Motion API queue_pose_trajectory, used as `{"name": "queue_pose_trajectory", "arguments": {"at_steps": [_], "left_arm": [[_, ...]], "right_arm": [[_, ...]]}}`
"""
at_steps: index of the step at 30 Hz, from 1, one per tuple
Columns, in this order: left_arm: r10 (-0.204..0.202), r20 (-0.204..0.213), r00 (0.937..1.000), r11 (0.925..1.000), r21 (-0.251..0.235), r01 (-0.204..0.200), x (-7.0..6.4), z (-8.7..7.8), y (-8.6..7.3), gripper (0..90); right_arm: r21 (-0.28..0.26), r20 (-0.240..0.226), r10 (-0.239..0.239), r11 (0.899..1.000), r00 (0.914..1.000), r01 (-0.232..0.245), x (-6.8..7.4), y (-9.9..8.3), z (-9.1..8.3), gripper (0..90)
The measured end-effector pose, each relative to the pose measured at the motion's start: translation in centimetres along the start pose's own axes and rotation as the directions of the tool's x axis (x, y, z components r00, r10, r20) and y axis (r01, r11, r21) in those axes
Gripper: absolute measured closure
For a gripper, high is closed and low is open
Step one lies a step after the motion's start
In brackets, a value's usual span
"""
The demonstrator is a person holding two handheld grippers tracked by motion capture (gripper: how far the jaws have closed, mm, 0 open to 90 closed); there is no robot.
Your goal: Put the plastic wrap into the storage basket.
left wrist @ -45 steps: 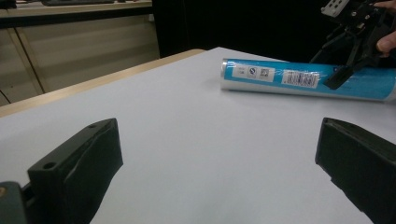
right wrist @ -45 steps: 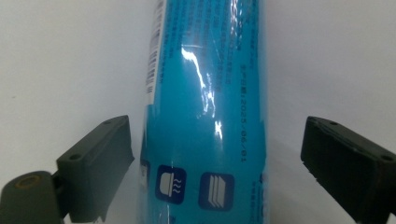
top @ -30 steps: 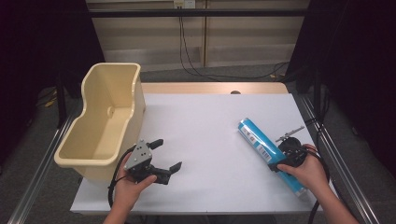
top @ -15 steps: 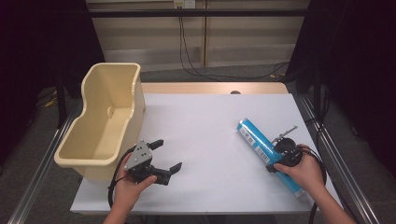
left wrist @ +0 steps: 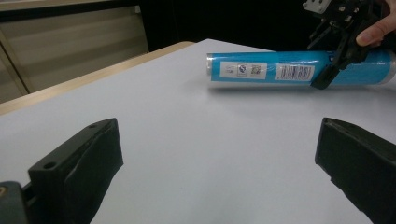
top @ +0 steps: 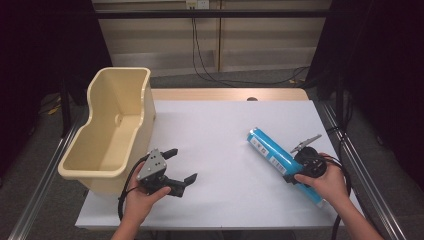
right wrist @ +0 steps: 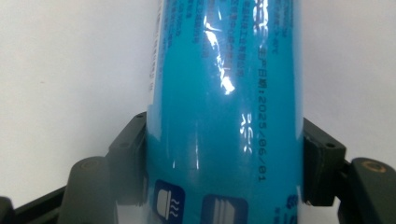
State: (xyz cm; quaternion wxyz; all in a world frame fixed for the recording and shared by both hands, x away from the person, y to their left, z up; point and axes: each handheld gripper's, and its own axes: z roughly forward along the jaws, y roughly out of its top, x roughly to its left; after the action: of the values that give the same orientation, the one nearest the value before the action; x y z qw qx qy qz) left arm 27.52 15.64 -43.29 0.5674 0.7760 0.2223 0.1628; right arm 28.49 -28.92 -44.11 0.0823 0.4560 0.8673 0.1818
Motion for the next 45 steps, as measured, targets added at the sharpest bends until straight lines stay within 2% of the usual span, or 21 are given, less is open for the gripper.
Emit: {"name": "queue_pose_trajectory", "arguments": {"at_steps": [5,7,12,14,15,18,22,24,25,27,34,35,36,37,39,41,45], "left_arm": [[-0.002,0.007,1.0000,1.0000,0.004,0.002,0.1,0.1,0.3,0.5],[-0.003,0.007,1.0000,1.0000,0.006,0.003,0.1,0.1,0.4,0.5],[0.003,0.011,0.9999,0.9999,0.011,-0.003,0.1,0.0,0.5,0.5],[-0.001,0.013,0.9999,0.9999,0.013,0.001,0.1,0.0,0.5,0.5],[0.004,0.013,0.9999,0.9998,0.017,-0.004,0.1,0.0,0.5,0.5],[0.003,0.012,0.9999,0.9998,0.019,-0.003,0.1,0.0,0.5,0.5],[0.002,0.014,0.9999,0.9997,0.023,-0.002,0.0,-0.1,0.5,0.5],[0.000,0.021,0.9998,0.9997,0.026,-0.001,0.0,-0.1,0.5,0.5],[0.001,0.024,0.9997,0.9995,0.032,-0.002,0.0,-0.1,0.5,0.5],[0.002,0.032,0.9995,0.9994,0.036,-0.003,0.0,0.0,0.6,0.5],[0.030,0.079,0.9964,0.9974,0.064,-0.035,-0.5,0.4,1.3,0.5],[0.037,0.087,0.9955,0.9968,0.068,-0.043,-0.5,0.6,1.5,0.5],[0.043,0.097,0.9944,0.9958,0.076,-0.051,-0.6,0.6,1.7,0.5],[0.047,0.106,0.9932,0.9952,0.081,-0.055,-0.6,0.8,1.9,0.5],[0.058,0.120,0.9910,0.9935,0.090,-0.070,-0.6,1.1,2.3,0.5],[0.077,0.144,0.9865,0.9903,0.103,-0.093,-0.7,1.5,3.0,0.5],[0.110,0.204,0.9728,0.9816,0.132,-0.138,-1.0,2.4,4.0,0.0]], "right_arm": [[-0.018,-0.018,-0.098,0.995,0.9950,0.097,1.2,1.2,-0.3,32.0],[-0.028,-0.018,-0.148,0.989,0.9888,0.148,1.8,1.7,-0.5,32.0],[-0.062,-0.044,-0.213,0.976,0.9760,0.210,3.0,2.9,-0.4,32.0],[-0.069,-0.049,-0.250,0.967,0.9670,0.246,3.7,3.5,-0.3,32.0],[-0.069,-0.055,-0.255,0.966,0.9654,0.251,3.9,3.7,-0.2,32.0],[-0.073,-0.080,-0.293,0.955,0.9527,0.288,4.7,4.4,0.0,32.0],[-0.089,-0.090,-0.346,0.937,0.9341,0.338,5.7,5.4,0.4,32.0],[-0.091,-0.092,-0.359,0.932,0.9287,0.351,6.1,5.7,0.5,32.0],[-0.097,-0.097,-0.377,0.925,0.9211,0.368,6.4,5.9,0.5,32.0],[-0.098,-0.110,-0.386,0.921,0.9157,0.377,6.8,6.1,0.6,32.1],[-0.096,-0.132,-0.470,0.882,0.8725,0.461,7.9,6.6,1.2,32.1],[-0.096,-0.134,-0.483,0.875,0.8652,0.474,8.0,6.6,1.2,32.1],[-0.095,-0.139,-0.488,0.872,0.8615,0.479,8.1,6.6,1.3,32.1],[-0.100,-0.146,-0.502,0.865,0.8522,0.492,8.3,6.6,1.3,32.1],[-0.100,-0.153,-0.517,0.856,0.8419,0.508,8.5,6.7,1.3,32.1],[-0.102,-0.168,-0.529,0.849,0.8321,0.519,8.6,6.8,1.3,32.1],[-0.109,-0.179,-0.548,0.837,0.8173,0.537,8.9,7.0,1.6,32.1]]}}
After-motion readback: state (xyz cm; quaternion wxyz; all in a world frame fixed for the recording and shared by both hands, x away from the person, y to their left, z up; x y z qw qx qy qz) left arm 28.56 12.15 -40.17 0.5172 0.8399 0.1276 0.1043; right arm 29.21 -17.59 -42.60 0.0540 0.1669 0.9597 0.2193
